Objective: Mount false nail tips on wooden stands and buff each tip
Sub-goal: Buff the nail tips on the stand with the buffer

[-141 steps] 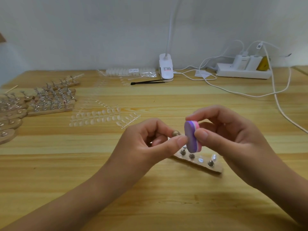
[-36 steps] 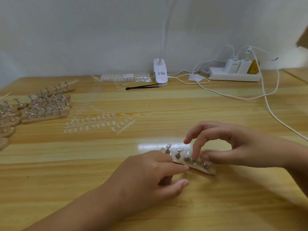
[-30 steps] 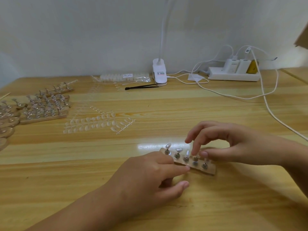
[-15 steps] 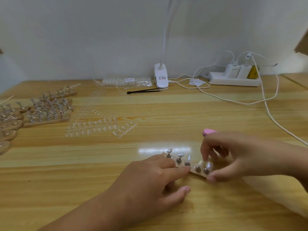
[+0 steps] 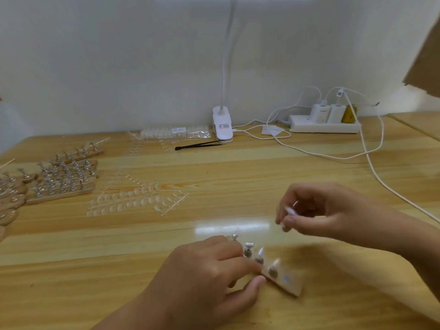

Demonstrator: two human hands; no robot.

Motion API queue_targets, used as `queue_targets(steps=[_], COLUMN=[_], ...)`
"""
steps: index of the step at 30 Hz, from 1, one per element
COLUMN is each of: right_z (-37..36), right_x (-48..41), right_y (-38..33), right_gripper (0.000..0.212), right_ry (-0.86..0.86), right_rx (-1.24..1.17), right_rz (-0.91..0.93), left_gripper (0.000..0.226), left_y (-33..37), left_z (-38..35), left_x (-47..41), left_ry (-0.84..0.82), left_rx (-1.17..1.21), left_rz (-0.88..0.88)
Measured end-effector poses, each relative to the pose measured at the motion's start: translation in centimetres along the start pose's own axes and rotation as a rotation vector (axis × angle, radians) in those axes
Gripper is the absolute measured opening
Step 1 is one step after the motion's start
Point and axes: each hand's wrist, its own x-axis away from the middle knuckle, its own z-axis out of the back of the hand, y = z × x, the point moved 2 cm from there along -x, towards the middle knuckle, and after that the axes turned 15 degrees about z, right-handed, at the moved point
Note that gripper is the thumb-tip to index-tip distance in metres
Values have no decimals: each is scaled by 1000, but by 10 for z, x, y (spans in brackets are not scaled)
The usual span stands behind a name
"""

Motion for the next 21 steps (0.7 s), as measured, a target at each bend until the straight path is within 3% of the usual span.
queue_targets(steps=[2, 4, 9, 15, 21], right_z=[-2, -10, -41, -63, -68], right_x=[-1, -3, -7, -10, -10], right_y=[-9, -15, -21, -15, -11], right_gripper=[18, 9, 5, 7, 12], right_ry=[138, 225, 263, 333, 387], right_rx=[-159, -231, -169, -81, -66], right_rz=[73, 160, 295, 285, 282], left_gripper=[15, 17, 40, 64, 62], left_y=[-2, -5, -9, -7, -12], left_z=[7, 13, 12, 9, 7], left_x=[-1, -3, -10, -14, -15], left_ry=[37, -42, -177, -311, -349], left_rx=[199, 525, 1110, 1403, 1383], left_rz=[99, 316, 685, 719, 746])
